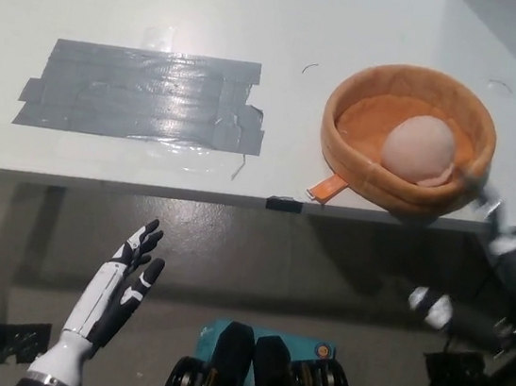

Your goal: An emotional support dumpling is kept in a soft plate infront in the middle of the desk infront of the robot. The robot extends its right arm to pick up the dumpling and hands it to a person

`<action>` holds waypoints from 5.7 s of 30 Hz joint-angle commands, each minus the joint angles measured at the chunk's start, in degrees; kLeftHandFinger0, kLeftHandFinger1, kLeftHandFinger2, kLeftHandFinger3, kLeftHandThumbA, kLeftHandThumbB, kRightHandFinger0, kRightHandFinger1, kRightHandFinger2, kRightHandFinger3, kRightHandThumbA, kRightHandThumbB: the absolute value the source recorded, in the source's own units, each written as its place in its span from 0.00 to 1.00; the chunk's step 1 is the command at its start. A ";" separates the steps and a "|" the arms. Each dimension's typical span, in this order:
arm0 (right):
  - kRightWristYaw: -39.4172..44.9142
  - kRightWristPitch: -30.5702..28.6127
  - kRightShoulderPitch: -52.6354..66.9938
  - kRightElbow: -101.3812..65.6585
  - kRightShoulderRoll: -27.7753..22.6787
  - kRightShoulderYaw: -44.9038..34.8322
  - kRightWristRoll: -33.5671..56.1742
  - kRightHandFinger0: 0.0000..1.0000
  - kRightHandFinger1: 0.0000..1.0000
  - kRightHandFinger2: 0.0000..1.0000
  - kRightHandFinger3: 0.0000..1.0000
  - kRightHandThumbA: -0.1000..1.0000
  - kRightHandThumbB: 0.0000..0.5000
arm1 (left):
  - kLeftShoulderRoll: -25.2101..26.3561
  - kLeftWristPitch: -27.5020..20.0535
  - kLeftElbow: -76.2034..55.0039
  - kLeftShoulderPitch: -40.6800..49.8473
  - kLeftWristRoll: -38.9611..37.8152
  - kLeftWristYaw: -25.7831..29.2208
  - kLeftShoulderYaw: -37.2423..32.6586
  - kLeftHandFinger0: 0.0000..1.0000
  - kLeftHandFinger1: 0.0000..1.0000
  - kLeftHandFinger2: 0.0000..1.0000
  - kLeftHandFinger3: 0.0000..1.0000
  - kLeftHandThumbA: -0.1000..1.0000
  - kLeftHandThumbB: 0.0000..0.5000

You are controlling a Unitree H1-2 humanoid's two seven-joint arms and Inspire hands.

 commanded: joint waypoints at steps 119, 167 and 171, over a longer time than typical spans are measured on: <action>17.70 10.64 -51.88 77.78 -5.01 25.87 -15.74 1.00 1.00 1.00 1.00 0.90 0.78 | 0.60 -0.13 -2.04 -4.67 0.91 -2.58 0.86 1.00 1.00 1.00 1.00 1.00 0.22; 0.52 3.13 -49.42 44.17 0.30 4.00 -7.77 0.38 0.68 0.88 0.74 0.46 0.63 | -0.31 0.49 -1.72 -7.56 1.39 -3.06 -0.48 1.00 1.00 1.00 1.00 1.00 0.21; -0.63 2.38 -53.33 51.61 2.22 6.14 -9.07 0.33 0.62 0.81 0.68 0.46 0.60 | 0.05 0.28 -1.47 -7.94 1.18 -3.25 -0.43 1.00 1.00 1.00 1.00 0.99 0.20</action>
